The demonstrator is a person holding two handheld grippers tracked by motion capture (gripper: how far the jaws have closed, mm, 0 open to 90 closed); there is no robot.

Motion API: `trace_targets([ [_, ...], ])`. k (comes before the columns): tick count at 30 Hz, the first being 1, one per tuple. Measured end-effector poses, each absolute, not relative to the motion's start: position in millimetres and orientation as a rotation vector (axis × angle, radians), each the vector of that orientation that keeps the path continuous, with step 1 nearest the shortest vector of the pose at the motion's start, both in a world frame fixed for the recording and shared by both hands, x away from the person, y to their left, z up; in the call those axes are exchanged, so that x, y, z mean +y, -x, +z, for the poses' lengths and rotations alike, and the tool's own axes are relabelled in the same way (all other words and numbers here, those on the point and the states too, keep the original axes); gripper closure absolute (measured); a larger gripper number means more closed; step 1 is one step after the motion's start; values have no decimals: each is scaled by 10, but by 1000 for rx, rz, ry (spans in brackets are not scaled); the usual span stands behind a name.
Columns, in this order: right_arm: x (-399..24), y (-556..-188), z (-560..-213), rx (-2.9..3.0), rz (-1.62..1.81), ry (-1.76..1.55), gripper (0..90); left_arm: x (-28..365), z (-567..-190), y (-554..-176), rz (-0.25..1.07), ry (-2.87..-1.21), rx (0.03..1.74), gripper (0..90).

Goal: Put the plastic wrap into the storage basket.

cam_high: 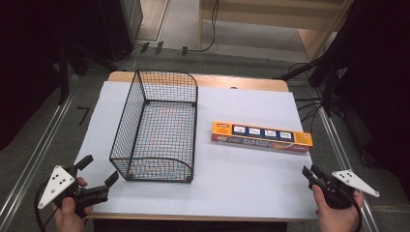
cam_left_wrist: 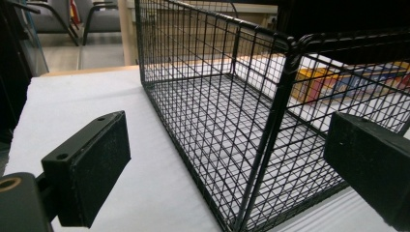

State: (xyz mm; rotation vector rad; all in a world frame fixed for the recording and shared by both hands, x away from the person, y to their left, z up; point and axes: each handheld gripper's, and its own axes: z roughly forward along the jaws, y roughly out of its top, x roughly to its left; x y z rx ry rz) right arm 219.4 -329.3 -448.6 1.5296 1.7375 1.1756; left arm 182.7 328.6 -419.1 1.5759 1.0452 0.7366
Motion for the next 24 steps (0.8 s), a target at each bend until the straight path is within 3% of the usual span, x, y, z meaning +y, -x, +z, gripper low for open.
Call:
trace_targets([
  [1,-3308,-2223,-4481,1757,1195,-1539,893,3290,-4194,-1835,736,-1575,1046,30],
  [2,-3315,-2255,-4479,1760,1190,-1540,900,3293,-4197,-1837,737,-1577,1048,30],
  [14,-3623,-2920,-4355,1709,1039,-1614,900,3283,-4233,-1827,740,-1593,1062,30],
  [24,-3742,-3520,-4626,1707,935,-1696,900,3299,-4235,-1804,757,-1589,1071,30],
])
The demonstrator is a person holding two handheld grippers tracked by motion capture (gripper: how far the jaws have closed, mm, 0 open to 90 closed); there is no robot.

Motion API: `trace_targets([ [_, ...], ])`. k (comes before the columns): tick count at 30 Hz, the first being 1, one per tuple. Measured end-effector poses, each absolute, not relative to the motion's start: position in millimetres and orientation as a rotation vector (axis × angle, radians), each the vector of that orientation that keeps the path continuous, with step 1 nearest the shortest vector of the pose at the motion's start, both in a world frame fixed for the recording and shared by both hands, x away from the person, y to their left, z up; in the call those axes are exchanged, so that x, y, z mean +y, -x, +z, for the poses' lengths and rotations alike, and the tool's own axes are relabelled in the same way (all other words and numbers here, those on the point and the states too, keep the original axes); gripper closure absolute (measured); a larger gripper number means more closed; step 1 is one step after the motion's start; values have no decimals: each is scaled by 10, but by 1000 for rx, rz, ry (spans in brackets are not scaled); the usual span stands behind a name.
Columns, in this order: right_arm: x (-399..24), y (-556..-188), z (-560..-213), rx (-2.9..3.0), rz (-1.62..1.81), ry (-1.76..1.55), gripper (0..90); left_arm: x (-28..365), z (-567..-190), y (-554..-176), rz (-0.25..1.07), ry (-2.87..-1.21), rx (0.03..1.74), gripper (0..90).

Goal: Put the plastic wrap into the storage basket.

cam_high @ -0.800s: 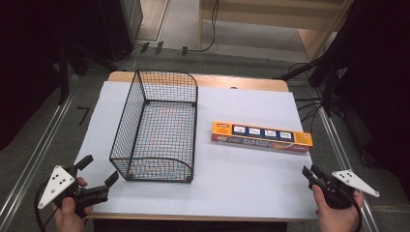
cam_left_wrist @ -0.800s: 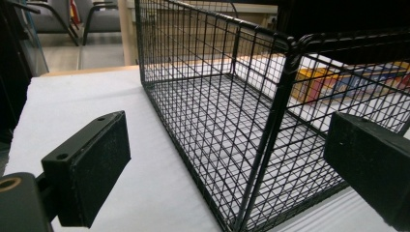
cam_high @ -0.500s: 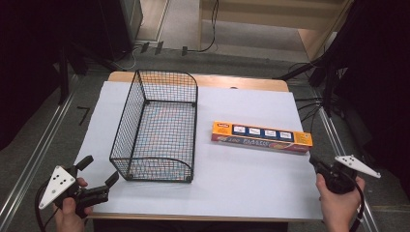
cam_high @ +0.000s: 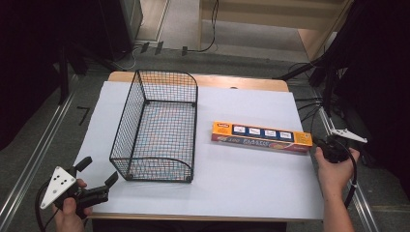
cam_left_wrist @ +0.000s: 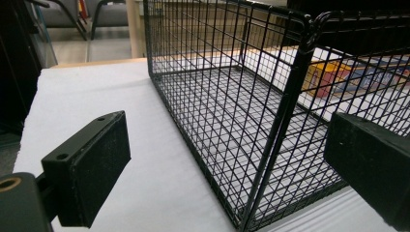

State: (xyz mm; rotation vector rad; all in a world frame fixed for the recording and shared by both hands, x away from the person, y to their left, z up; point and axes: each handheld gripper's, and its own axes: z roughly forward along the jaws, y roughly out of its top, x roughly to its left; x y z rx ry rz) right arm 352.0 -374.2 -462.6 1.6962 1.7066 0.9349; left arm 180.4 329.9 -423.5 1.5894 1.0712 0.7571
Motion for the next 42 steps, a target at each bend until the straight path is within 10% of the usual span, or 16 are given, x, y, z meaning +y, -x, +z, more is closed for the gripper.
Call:
trace_targets([
  [25,-3397,-3219,-4737,1913,894,-1729,900,3288,-4216,-1815,756,-1580,1063,39],
  [42,-3318,-3759,-4522,1977,920,-1675,900,3326,-4241,-1793,761,-1587,1085,38],
])
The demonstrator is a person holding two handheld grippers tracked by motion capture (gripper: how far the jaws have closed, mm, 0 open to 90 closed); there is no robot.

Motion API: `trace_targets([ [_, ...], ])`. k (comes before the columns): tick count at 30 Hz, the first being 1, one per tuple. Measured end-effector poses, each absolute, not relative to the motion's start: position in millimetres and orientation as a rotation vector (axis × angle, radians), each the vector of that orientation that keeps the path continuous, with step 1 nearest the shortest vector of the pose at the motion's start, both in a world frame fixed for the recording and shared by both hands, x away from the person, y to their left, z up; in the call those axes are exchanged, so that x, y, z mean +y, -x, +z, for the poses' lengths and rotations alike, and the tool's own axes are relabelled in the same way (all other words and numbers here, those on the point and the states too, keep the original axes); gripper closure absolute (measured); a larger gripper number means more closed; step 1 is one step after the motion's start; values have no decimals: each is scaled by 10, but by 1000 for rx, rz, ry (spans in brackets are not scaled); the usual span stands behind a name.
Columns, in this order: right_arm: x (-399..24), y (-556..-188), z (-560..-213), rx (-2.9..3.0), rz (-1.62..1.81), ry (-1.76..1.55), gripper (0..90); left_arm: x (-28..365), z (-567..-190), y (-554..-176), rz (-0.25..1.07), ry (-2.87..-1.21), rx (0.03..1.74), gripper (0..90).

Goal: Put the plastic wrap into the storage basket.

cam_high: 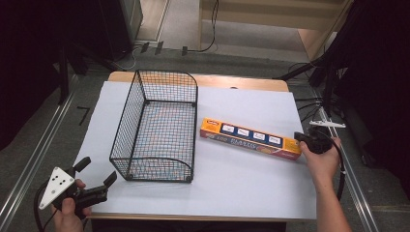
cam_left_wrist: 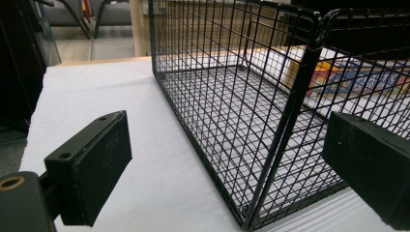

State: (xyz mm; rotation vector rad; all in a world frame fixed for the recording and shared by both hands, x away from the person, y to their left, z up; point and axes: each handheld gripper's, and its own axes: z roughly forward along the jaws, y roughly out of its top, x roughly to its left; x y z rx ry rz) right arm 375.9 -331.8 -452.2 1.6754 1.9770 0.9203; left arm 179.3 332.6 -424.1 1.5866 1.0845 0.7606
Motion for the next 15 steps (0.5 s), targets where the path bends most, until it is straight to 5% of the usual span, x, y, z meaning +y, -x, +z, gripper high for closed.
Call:
trace_targets([
  [15,-3255,-3427,-4557,2222,944,-1669,900,3264,-4241,-1820,752,-1597,1070,39],
])
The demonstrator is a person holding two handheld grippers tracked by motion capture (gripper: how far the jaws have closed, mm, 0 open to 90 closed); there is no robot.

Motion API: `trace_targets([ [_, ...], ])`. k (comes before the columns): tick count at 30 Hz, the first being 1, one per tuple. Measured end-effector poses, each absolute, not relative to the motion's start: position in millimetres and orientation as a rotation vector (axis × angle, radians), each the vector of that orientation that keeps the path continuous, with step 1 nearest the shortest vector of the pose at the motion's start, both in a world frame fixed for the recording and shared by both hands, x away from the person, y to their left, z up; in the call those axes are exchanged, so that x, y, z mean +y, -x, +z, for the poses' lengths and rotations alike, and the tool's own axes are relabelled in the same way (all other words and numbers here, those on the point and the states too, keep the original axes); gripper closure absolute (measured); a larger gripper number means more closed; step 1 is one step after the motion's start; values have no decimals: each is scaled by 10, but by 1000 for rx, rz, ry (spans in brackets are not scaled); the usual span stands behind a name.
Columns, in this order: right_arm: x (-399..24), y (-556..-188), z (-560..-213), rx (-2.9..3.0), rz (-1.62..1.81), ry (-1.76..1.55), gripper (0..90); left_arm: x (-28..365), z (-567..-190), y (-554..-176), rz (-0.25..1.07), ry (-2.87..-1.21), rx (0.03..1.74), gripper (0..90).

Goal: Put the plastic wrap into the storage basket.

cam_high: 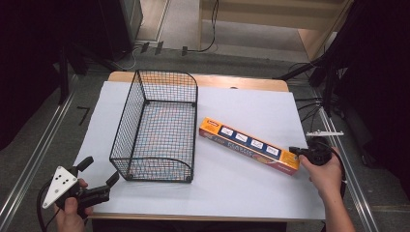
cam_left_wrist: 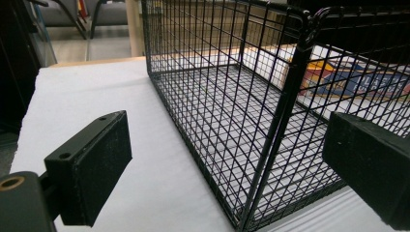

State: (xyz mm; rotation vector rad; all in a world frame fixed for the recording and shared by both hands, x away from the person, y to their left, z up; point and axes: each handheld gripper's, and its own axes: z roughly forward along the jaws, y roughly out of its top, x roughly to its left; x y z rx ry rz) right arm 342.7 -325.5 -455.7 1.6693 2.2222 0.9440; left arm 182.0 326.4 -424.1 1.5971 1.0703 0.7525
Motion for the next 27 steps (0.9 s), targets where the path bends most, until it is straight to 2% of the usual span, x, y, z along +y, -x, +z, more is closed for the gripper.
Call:
trace_targets([
  [22,-2950,-2811,-4507,2371,869,-1513,898,3300,-4192,-1771,766,-1570,1059,39],
  [25,-2952,-2825,-4499,2275,777,-1517,607,3306,-4189,-1772,764,-1570,1058,39],
  [27,-2964,-2838,-4495,2251,780,-1517,554,3307,-4191,-1776,763,-1566,1057,39],
])
